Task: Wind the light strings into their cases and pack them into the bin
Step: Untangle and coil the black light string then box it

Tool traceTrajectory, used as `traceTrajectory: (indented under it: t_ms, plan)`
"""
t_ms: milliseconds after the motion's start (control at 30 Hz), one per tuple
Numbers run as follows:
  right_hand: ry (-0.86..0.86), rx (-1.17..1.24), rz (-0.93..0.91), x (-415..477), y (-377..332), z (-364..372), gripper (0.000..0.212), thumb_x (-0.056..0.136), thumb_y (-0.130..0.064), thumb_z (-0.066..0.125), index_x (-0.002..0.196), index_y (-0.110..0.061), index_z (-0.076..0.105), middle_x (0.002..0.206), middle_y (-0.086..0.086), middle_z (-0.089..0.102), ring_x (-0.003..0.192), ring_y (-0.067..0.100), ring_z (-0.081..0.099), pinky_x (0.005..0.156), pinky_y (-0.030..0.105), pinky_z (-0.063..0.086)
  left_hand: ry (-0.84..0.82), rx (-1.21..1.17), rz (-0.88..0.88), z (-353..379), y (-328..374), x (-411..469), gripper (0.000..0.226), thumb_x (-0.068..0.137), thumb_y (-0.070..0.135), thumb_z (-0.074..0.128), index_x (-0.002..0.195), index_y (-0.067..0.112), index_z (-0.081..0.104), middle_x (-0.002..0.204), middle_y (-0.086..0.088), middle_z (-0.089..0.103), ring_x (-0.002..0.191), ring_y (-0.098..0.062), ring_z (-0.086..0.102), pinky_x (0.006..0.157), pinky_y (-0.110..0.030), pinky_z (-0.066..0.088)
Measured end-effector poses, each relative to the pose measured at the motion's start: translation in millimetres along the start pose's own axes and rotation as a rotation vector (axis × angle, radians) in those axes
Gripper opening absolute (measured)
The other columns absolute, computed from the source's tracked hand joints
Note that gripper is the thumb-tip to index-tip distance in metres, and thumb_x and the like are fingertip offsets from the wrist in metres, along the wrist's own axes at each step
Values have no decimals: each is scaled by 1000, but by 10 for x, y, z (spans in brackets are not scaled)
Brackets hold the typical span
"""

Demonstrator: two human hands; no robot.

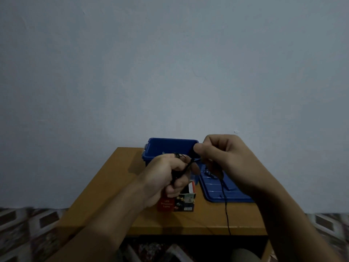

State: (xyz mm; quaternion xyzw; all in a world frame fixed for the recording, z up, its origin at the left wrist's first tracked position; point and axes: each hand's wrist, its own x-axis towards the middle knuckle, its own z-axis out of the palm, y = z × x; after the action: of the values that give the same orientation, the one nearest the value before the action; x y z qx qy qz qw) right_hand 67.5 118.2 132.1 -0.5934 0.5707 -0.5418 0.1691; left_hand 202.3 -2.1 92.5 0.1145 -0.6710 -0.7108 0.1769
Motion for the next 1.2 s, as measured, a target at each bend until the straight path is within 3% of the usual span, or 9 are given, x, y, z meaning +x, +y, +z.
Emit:
traceTrajectory:
  t_ms: [100, 200, 333, 500, 767, 900, 967, 1100, 1200]
  plan:
    - [15, 34, -44, 43, -45, 14, 35, 97, -20, 61, 67, -4, 54, 52, 2, 47, 47, 16, 38, 44, 25, 33, -181, -66, -14, 25, 77, -21, 46, 95, 42, 36, 76, 8, 60, 49, 1, 26, 42, -14, 12, 42, -28, 12]
    - [4, 58, -81, 78, -93, 23, 35, 96, -22, 62, 67, -4, 54, 54, 3, 46, 47, 15, 36, 44, 24, 31, -288, -44, -36, 21, 108, -15, 74, 96, 70, 22, 67, 9, 52, 45, 2, 23, 42, -16, 8, 43, -31, 9]
    - [-51, 93, -79, 101, -132, -1, 33, 91, -28, 68, 66, -11, 54, 58, 7, 44, 51, 18, 35, 48, 30, 29, -346, -18, -107, 14, 123, -18, 78, 89, 82, 14, 61, 14, 41, 44, 3, 25, 40, -14, 9, 40, -29, 8]
    - [-76, 121, -66, 126, -95, -11, 29, 91, -28, 65, 67, -15, 56, 59, 10, 38, 50, 18, 28, 49, 37, 21, -362, -55, -131, -12, 100, -29, 74, 89, 82, 16, 56, 16, 26, 41, 2, 25, 37, -13, 11, 39, -30, 6]
    - [16, 78, -25, 180, 151, 42, 27, 96, -29, 61, 77, -10, 55, 55, -3, 39, 46, 8, 29, 44, 20, 28, -527, -230, -138, -54, 133, -41, 73, 90, 77, 25, 54, 15, 34, 43, 4, 21, 37, -10, 12, 40, -28, 5]
    - [23, 113, -7, 180, 305, 109, 26, 97, -27, 61, 77, -9, 59, 52, -7, 41, 42, 5, 30, 42, 19, 28, -601, -299, -141, -83, 142, -62, 68, 95, 71, 27, 55, 15, 27, 42, 2, 23, 34, -10, 17, 38, -28, 8]
    - [29, 143, -2, 178, 354, 157, 28, 97, -29, 61, 78, -8, 59, 54, -2, 40, 43, 8, 30, 42, 22, 28, -637, -311, -138, -78, 120, -70, 68, 97, 68, 27, 56, 13, 33, 39, 0, 33, 29, -11, 27, 35, -26, 13]
    - [38, 193, 21, 159, 446, 237, 36, 96, -37, 63, 81, -4, 62, 64, 16, 50, 53, 24, 37, 51, 33, 32, -732, -482, -91, -69, 112, -62, 70, 103, 56, 22, 84, -1, 57, 53, -12, 60, 40, -19, 60, 36, -21, 39]
    - [4, 186, 69, 82, 513, 295, 33, 98, -35, 59, 85, -7, 66, 62, 21, 53, 52, 23, 39, 51, 33, 33, -706, -589, -8, -64, 152, -68, 54, 106, 41, 27, 109, -6, 52, 69, -18, 65, 55, -26, 67, 51, -28, 52]
